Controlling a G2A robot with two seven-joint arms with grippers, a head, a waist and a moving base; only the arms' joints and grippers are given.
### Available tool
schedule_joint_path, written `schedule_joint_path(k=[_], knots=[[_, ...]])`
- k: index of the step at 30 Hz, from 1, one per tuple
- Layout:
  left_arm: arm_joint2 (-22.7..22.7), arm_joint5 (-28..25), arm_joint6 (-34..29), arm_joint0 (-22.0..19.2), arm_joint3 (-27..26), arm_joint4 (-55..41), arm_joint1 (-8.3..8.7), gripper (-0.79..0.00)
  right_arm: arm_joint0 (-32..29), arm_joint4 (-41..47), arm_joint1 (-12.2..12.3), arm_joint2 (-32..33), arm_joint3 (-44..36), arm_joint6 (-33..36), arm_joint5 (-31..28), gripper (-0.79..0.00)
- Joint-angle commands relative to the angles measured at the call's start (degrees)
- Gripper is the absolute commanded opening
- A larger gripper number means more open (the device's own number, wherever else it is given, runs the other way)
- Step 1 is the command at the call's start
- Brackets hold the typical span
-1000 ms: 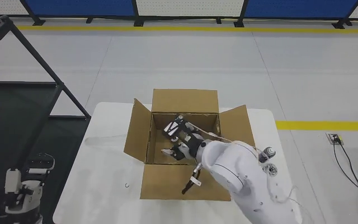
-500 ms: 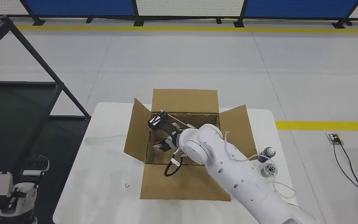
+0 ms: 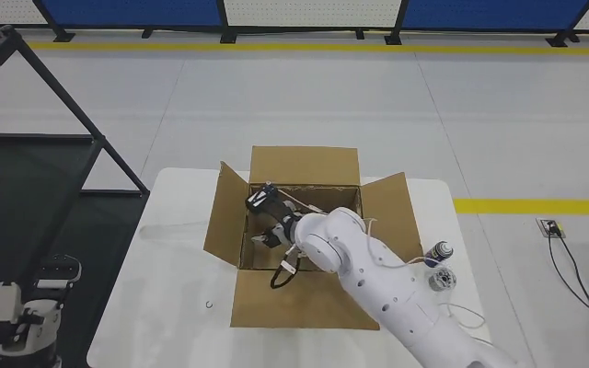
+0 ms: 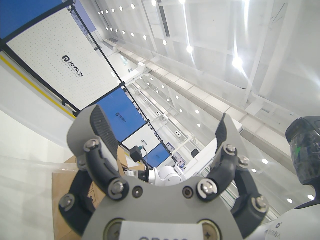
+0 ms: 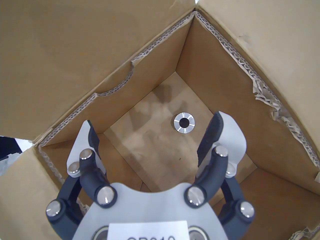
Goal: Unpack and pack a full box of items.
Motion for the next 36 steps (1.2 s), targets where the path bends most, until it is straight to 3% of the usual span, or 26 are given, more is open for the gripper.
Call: schedule_joint_path(k=[1,8,9,13,17,36], knots=[[0.0,0.0,0.0,0.0,0.0,0.0,0.0,0.0,1.5,0.8,-0.7,-0.5,4.3,-1.1,-0.2,0.0],[0.0,0.0,0.0,0.0,0.0,0.0,0.0,0.0,6.5,2.9,-3.6,-2.5,17.5,-3.9,-1.0,-0.012],[0.0,0.0,0.0,0.0,0.0,0.0,0.0,0.0,7.0,3.2,-4.1,-2.9,19.0,-4.2,-1.0,-0.105],[0.0,0.0,0.0,0.0,0.0,0.0,0.0,0.0,8.5,3.8,-5.7,-4.1,24.0,-5.4,-1.9,-0.286],[0.0,0.0,0.0,0.0,0.0,0.0,0.0,0.0,9.1,3.8,-6.9,-5.1,27.3,-6.9,-2.4,-0.394],[0.0,0.0,0.0,0.0,0.0,0.0,0.0,0.0,10.8,3.9,-11.8,-6.8,38.7,-11.4,-3.0,-0.409]])
